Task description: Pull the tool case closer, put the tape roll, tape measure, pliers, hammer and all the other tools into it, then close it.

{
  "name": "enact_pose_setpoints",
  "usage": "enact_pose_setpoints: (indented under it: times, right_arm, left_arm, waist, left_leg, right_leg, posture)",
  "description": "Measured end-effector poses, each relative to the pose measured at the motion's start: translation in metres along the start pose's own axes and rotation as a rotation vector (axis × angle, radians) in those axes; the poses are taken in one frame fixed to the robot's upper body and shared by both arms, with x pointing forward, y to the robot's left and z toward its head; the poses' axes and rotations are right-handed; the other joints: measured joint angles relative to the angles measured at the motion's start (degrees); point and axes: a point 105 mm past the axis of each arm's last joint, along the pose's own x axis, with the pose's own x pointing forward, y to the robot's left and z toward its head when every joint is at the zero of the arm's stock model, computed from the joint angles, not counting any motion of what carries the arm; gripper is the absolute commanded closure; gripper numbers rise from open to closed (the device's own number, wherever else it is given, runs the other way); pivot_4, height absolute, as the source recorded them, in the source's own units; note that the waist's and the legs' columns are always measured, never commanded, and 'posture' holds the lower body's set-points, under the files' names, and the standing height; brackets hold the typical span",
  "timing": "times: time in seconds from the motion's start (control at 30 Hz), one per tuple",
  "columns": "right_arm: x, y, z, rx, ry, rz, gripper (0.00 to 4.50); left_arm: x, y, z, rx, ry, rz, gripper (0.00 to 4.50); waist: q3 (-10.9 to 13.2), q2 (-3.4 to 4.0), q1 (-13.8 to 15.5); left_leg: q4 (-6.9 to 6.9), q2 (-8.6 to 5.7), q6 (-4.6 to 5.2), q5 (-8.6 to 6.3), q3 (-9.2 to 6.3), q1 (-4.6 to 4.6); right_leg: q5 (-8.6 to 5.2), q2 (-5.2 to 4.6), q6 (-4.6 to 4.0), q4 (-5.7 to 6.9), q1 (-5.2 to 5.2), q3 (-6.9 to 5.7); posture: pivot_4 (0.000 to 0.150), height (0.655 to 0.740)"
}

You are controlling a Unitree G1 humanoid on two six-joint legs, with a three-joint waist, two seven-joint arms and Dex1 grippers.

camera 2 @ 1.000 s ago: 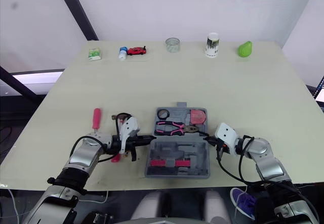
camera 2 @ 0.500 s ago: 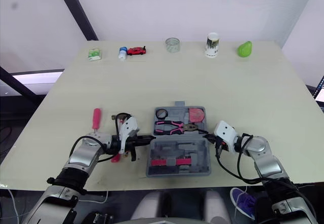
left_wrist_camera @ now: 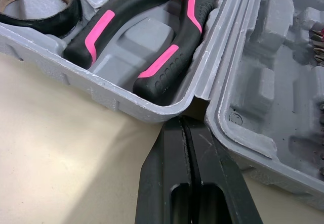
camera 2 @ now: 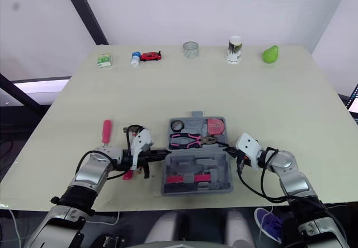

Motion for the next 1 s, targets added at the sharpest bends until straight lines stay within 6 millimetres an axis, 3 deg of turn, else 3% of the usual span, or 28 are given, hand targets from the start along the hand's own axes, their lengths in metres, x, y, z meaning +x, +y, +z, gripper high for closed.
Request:
enact_pose_setpoints:
  times: [1.0]
  right_arm:
    - [-0.0051,0.0036,-0.0018,-0.013,-0.001,-0.009,4.50]
  left_arm:
    - [-0.0023,-0.0009,-0.0006,-0.009,0.007,-0.010,4.48]
  waist:
    - [0.00,0.00,0.05]
  left_leg:
    - [0.00,0.00,0.00,0.00,-0.01,-0.02]
  right_leg:
    - [0.00,-0.01,0.00,-0.04,-0.01,0.00]
  posture:
    - [0.150,0.7400]
